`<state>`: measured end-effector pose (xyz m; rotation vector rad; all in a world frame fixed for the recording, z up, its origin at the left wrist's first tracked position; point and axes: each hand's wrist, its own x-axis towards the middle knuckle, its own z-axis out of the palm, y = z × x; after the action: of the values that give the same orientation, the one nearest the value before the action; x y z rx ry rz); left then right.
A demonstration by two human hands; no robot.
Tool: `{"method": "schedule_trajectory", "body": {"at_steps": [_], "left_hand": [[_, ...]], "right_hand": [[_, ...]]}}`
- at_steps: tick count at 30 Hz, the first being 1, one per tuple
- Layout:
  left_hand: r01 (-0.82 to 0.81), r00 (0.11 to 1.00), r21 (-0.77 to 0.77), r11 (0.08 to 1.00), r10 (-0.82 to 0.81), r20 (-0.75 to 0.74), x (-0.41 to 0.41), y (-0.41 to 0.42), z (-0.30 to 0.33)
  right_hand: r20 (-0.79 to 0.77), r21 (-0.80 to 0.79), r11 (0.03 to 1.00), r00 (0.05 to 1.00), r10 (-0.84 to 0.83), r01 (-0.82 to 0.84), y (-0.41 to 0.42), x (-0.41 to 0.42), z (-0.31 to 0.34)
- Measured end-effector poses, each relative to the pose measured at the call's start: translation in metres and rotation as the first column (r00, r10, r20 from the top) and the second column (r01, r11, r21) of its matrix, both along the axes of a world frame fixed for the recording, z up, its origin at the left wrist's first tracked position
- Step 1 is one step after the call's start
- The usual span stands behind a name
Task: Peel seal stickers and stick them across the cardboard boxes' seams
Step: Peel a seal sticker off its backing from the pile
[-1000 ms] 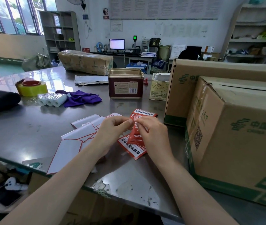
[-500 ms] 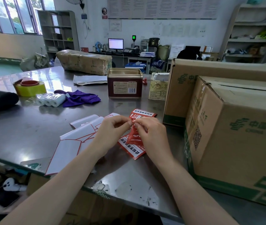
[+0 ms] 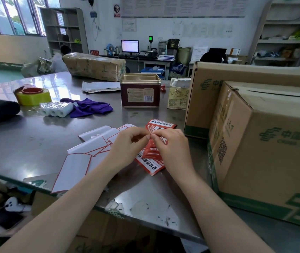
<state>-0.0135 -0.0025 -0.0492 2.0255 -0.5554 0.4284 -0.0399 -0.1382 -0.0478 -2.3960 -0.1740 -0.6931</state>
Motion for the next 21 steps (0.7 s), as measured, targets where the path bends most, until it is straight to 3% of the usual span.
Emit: {"method": "schedule_trajectory", "body": {"at_steps": [12,21], "left_hand": [[-0.033,0.998,0.093,0.995,0.028,0.058,0.0007,-0.0022,-0.0019],[-0.020,0.999,0.106,0.994,0.015,0.050,-0.0002,-0.0021,-0.0017]], "right_hand": [[0.038,-0.166,0.985,0.999,-0.038,0.044,-0.0017,0.0016,-0.0014],[0.052,-0.135,0.990,0.998,-0.038,0.045,-0.0007,0.0030,-0.0024]]}}
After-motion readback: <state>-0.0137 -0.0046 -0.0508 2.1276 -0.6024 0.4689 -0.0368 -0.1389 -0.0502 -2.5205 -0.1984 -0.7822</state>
